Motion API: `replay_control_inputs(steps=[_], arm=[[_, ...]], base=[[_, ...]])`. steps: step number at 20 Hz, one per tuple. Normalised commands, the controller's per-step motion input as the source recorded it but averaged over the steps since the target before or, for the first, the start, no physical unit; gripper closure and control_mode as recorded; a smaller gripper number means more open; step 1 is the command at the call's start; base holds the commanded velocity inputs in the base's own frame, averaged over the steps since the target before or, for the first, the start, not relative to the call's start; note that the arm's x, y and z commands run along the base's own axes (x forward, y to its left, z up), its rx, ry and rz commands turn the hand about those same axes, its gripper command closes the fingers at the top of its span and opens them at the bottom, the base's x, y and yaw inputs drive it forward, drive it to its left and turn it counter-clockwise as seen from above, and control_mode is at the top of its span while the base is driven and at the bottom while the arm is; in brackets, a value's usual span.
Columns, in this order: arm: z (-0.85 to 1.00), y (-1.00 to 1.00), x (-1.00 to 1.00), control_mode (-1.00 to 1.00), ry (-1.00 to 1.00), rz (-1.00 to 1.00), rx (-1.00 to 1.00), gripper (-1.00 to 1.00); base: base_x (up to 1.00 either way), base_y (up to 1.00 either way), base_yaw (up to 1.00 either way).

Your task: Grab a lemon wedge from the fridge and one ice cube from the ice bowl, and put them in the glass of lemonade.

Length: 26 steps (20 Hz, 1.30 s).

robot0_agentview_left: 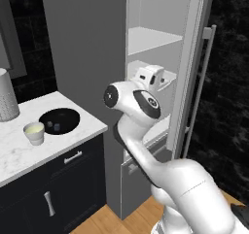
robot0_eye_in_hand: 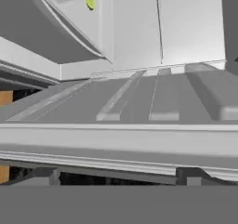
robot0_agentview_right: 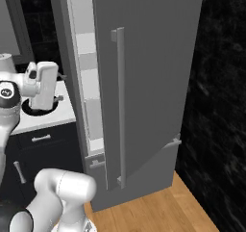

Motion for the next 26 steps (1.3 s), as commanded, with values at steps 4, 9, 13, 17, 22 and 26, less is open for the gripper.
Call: replay_control_inputs(steps=[4,9,13,17,22,26], arm=[[-0.23,-0.31,0.40,-1.00,-0.04,-0.46,-0.01,-1.00],[-0.11,-0.52,0.07,-1.00,-0.16,-0.21,0.00,-1.00],[0.00,-0.22,0.08,-1.00,-0.06,-0.01,0.00,-1.00],[-0.03,-0.40,0.01,-1.00,-0.07,0.00,0.00,-1.00],[-0.17,-0.48,0.16,-1.00,-0.05,0.00,0.00,-1.00],[0.00,-0.03,0.63,-1.00,0.01,0.00,0.00,-1.00]], base=[[0.00,0.00,0.00],[0.00,0.00,0.00],[0.00,0.00,0.00],[0.00,0.00,0.00],[0.00,0.00,0.00],[0.00,0.00,0.00]])
